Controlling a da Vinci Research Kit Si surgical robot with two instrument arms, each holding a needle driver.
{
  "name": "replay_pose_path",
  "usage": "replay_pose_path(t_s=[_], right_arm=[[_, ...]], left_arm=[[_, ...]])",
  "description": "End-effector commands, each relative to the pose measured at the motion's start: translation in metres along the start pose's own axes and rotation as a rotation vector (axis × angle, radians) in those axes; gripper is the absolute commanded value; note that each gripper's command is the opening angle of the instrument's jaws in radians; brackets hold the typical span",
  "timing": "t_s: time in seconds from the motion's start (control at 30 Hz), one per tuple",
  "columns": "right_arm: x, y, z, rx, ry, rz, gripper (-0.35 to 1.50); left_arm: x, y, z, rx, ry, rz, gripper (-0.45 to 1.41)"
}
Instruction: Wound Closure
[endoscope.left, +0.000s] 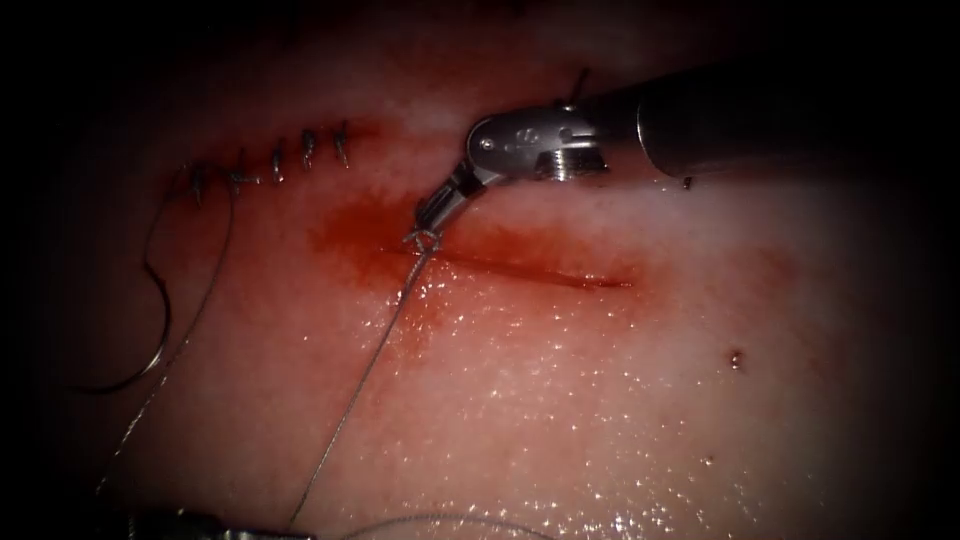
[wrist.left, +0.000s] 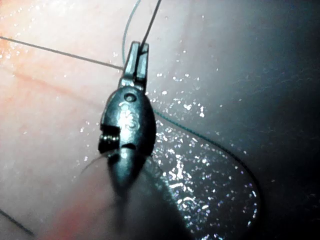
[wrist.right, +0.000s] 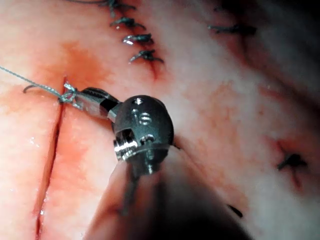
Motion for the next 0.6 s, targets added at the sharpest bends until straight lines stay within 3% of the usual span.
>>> replay_pose_path(t_s=[0.03,0.3,0.37,0.6], right_arm=[[-0.0002,0.0005,0.0007,-0.003,0.0,0.0,-0.35],[-0.0001,0.0013,0.0002,-0.049,-0.001,0.012,-0.35],[0.0,0.0019,-0.0004,-0.109,-0.002,0.028,-0.35],[-0.0003,0.0033,-0.0018,-0.297,0.014,0.071,-0.35]], left_arm=[[-0.0006,0.0017,0.0004,-0.008,-0.005,-0.011,-0.45],[-0.0007,0.0055,0.0003,-0.028,-0.028,-0.018,-0.45],[-0.0014,0.008,0.0009,-0.046,-0.028,-0.041,-0.45],[-0.0037,0.0097,0.0016,-0.062,-0.035,-0.069,-0.45]])
